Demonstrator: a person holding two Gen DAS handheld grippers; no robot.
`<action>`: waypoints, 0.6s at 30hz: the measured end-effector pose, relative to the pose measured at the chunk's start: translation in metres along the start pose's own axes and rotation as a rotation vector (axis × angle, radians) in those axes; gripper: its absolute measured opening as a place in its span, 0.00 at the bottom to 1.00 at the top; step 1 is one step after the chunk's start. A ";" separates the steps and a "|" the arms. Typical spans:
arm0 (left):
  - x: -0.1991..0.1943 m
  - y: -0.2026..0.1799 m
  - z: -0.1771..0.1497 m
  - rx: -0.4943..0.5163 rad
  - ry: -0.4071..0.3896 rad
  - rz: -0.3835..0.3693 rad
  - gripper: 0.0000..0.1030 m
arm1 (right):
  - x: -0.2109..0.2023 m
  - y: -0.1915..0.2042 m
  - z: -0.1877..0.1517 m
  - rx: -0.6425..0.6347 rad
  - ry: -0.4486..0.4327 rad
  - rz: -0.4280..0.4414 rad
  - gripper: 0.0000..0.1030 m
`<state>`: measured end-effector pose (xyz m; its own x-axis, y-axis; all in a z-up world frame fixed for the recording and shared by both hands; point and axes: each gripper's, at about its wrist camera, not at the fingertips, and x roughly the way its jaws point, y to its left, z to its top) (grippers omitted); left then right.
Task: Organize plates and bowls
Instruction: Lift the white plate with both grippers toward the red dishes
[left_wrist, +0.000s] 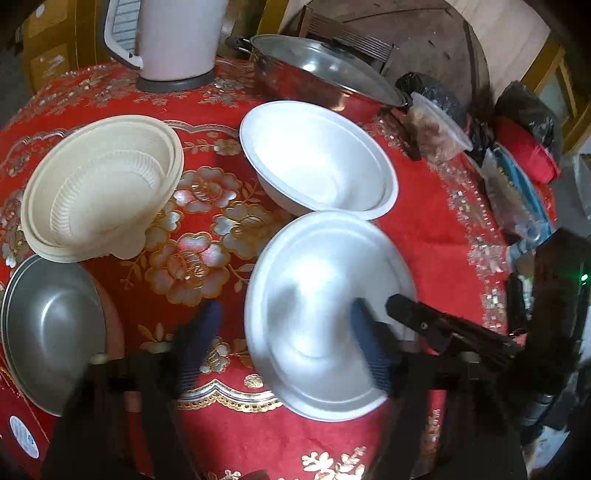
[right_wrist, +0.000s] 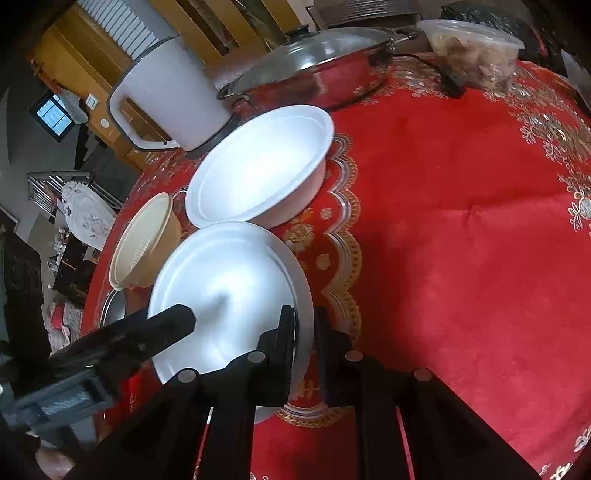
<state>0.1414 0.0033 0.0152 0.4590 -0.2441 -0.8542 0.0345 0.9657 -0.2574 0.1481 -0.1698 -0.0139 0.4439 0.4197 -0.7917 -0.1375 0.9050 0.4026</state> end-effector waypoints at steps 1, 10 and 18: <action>0.002 -0.001 -0.001 0.008 0.006 0.009 0.31 | 0.001 -0.001 -0.001 0.001 0.004 0.000 0.11; 0.001 0.001 -0.009 0.022 0.006 0.005 0.09 | 0.002 -0.001 -0.007 0.001 0.002 -0.004 0.15; -0.031 0.008 -0.019 0.014 -0.031 -0.008 0.10 | -0.020 0.021 -0.010 -0.048 -0.023 -0.001 0.15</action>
<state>0.1102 0.0167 0.0305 0.4858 -0.2495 -0.8377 0.0506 0.9648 -0.2580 0.1273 -0.1589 0.0053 0.4642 0.4180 -0.7809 -0.1794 0.9077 0.3792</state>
